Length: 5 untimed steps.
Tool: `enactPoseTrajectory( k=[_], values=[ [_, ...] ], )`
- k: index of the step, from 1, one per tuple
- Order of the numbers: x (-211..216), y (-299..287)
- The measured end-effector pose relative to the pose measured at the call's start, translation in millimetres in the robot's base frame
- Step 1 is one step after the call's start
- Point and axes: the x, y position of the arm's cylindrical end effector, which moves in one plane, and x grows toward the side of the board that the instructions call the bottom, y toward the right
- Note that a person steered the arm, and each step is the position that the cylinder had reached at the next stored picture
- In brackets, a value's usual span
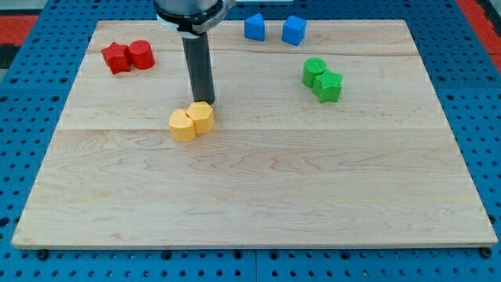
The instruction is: Slide the blue triangle into the blue cube
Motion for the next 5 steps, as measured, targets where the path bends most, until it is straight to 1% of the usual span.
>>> enactPoseTrajectory(
  k=[1,2,3,5],
  values=[
    [-23.4,2.5],
    [-57.4,-13.4],
    [-113.9,-14.4],
    [-198.3,-15.5]
  ],
)
